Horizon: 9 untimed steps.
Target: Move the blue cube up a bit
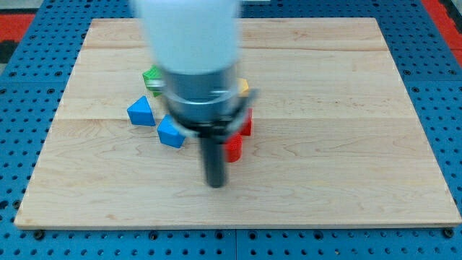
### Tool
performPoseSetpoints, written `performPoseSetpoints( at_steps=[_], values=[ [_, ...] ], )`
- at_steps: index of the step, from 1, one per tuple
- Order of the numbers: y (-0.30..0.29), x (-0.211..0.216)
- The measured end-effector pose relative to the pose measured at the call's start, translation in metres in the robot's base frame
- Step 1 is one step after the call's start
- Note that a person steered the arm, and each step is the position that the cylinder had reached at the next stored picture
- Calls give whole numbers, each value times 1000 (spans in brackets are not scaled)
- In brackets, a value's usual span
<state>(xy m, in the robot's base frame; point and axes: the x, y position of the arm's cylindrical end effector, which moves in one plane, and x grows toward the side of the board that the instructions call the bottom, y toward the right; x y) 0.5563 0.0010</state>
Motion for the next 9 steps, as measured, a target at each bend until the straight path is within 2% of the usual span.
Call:
performPoseSetpoints(
  at_steps=[1, 4, 6, 7, 9],
  values=[
    [27, 0],
    [0, 0],
    [-80, -4],
    [-121, -24],
    [-128, -79]
  ],
)
